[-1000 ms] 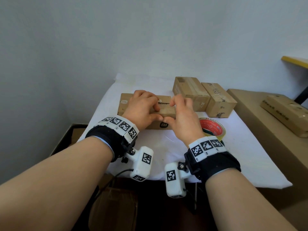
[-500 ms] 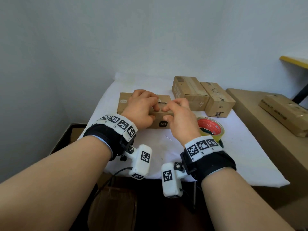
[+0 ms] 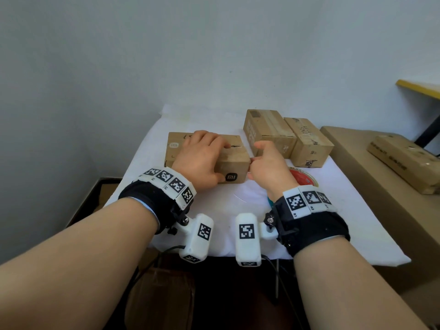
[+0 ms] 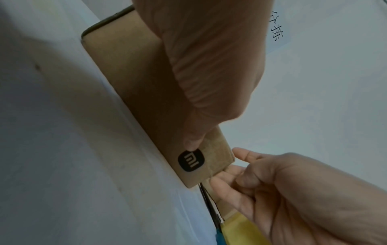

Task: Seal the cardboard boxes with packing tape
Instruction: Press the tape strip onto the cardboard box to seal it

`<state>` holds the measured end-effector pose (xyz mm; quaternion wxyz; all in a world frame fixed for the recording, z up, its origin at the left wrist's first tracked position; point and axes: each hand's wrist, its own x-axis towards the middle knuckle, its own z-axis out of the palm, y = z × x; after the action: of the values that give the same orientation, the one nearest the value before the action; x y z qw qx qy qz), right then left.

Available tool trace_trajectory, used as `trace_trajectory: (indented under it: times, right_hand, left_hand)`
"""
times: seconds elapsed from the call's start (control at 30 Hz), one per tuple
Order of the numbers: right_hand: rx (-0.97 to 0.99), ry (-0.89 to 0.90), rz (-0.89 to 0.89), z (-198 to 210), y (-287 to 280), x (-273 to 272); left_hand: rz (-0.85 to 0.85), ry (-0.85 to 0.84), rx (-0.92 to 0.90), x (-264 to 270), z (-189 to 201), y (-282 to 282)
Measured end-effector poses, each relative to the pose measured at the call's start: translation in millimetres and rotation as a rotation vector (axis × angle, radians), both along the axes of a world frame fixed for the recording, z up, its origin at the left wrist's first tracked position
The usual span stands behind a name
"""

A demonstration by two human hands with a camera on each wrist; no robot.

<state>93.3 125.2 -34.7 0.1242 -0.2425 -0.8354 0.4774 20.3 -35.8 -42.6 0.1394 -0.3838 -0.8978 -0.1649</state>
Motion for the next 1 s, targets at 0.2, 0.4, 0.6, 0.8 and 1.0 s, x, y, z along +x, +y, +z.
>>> trace_trajectory:
  times: [0.2, 0.4, 0.6, 0.8, 1.0]
  right_hand:
    - [-0.087, -0.041, 0.008, 19, -7, 5]
    - [-0.240, -0.083, 0.063, 42, -21, 21]
    - [-0.108, -0.091, 0.088, 49, -30, 23]
    - [0.039, -0.098, 0.051, 35, -21, 18]
    - [-0.065, -0.134, 0.111, 30, -30, 16]
  left_hand:
    - [-0.007, 0.034, -0.087, -1, 0, -5]
    - [-0.012, 0.034, -0.054, -2, -4, -13]
    - [-0.058, -0.161, 0.086, -9, -13, -23]
    - [-0.073, -0.335, 0.148, -9, -9, -34]
    - [-0.027, -0.478, 0.239, -2, -4, -37]
